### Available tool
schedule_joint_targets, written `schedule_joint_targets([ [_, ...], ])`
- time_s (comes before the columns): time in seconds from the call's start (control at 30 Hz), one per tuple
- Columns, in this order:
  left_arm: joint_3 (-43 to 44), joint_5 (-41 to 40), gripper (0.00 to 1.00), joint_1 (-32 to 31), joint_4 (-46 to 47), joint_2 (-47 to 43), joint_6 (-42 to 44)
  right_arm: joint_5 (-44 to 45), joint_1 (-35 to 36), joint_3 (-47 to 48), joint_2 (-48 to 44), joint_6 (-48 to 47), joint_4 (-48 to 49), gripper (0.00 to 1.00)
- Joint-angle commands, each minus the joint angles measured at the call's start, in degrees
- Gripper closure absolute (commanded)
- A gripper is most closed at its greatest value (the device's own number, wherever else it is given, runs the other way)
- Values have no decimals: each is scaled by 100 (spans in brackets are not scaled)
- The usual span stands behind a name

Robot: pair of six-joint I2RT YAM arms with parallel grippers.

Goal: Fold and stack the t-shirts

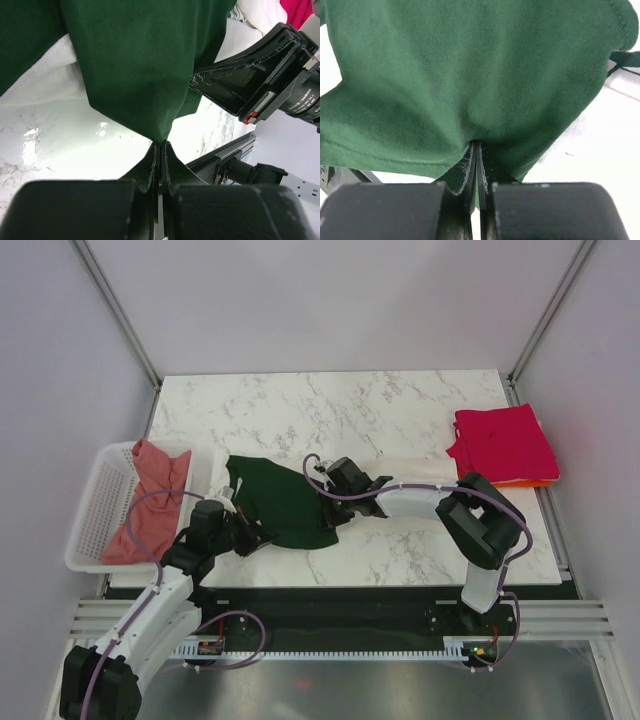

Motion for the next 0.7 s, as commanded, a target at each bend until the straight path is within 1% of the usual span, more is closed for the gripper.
schedule_joint_targets([
  [0.0, 332, 149, 98, -32, 320, 162, -173, -20, -16, 175, -9, 44, -85, 93],
  [0.03, 419, 149, 98, -32, 355, 206, -173, -20, -7, 192, -79, -8, -120, 92],
  [0.07, 463, 140, 98, -32, 373, 267, -173, -28, -7, 201, -123, -26, -138, 87],
  [0.13, 586, 123, 98, -32, 452, 452, -155, -37, -16, 184, -325, -131, -217, 80],
  [0.17, 622, 79, 98, -32, 470, 513, -138, -37, -7, 184, -404, -166, -244, 74],
  [0.27, 727, 9, 98, -32, 724, 900, -120, 50, -16, 114, -764, -245, -393, 66],
  [0.47, 1184, -97, 98, -23, 804, 1998, -6, 226, -7, -53, -1388, -430, -762, 55],
  [0.5, 1298, -97, 98, -23, 787, 2121, -14, 218, -7, -158, -1511, -474, -762, 53],
  [0.53, 1351, -97, 98, -23, 786, 2357, -41, 209, -7, -211, -1564, -527, -771, 48],
  [0.67, 1580, -88, 98, -23, 725, 2798, -94, 147, 1, -449, -1705, -852, -789, 44],
])
